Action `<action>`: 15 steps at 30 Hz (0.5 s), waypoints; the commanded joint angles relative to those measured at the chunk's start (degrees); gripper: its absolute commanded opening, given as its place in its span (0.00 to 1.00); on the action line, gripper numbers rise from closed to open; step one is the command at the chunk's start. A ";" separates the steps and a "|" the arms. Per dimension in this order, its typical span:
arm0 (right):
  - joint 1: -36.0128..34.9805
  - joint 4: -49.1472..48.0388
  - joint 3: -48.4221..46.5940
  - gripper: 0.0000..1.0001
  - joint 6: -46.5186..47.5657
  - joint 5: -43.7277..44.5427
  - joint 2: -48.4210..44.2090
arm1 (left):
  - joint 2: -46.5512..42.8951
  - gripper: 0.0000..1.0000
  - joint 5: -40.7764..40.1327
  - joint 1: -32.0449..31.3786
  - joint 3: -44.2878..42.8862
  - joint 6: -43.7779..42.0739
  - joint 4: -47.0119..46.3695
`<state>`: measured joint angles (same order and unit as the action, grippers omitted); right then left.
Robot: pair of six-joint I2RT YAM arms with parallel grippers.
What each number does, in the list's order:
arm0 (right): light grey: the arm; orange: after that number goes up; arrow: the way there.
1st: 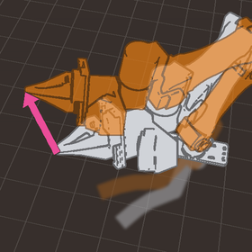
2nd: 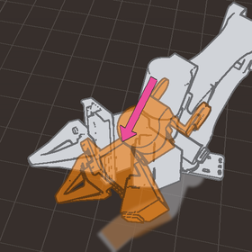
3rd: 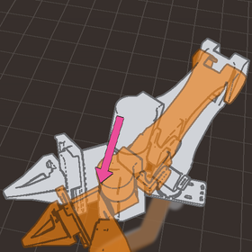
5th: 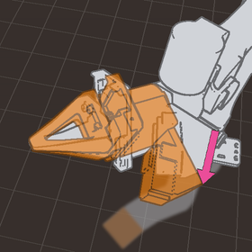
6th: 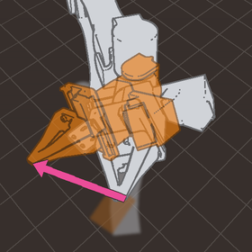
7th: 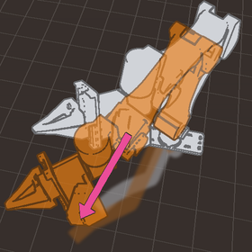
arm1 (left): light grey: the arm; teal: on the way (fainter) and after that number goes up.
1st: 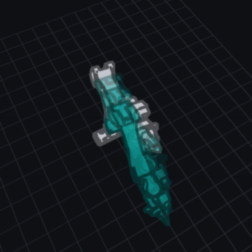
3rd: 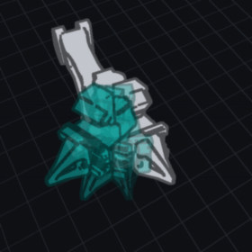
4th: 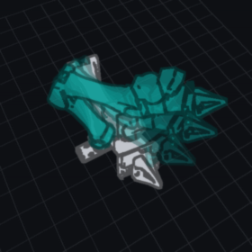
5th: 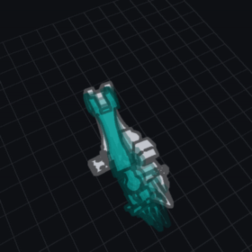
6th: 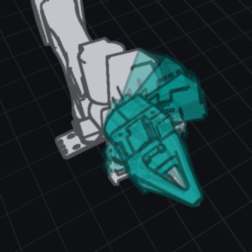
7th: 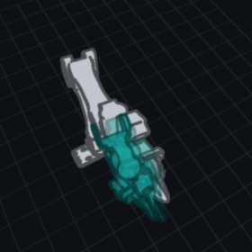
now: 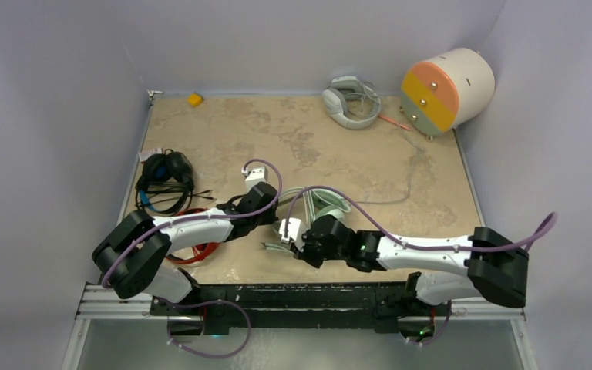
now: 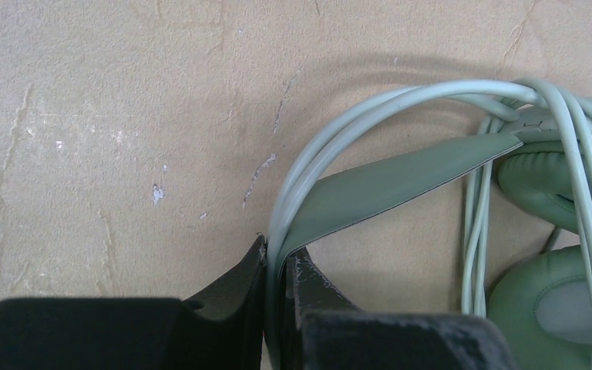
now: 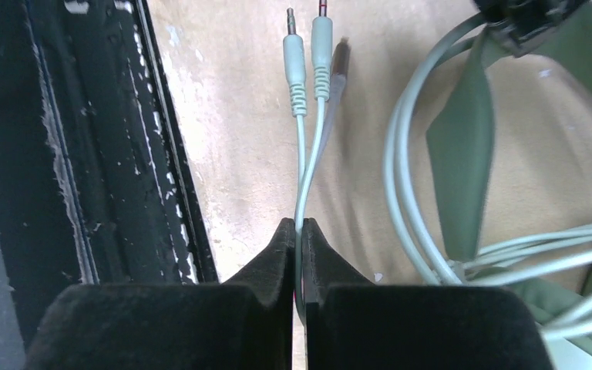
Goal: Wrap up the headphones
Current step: Place the headphones at the center of the board.
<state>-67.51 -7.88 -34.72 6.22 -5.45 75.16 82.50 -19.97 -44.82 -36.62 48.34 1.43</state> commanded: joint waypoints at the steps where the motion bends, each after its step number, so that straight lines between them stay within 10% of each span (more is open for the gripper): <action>1: -0.24 -4.08 2.19 0.00 -3.75 1.57 -4.56 | -0.32 0.00 -0.42 -0.20 -1.61 -0.61 -2.36; 15: 0.79 -2.54 0.45 0.00 -7.98 2.64 -3.38 | -0.84 0.00 -0.27 -0.26 -1.94 -0.70 -1.52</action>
<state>-66.98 -9.80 -32.47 0.08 -3.53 70.67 82.50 -19.94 -44.82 -36.64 48.18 1.89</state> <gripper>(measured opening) 0.013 0.049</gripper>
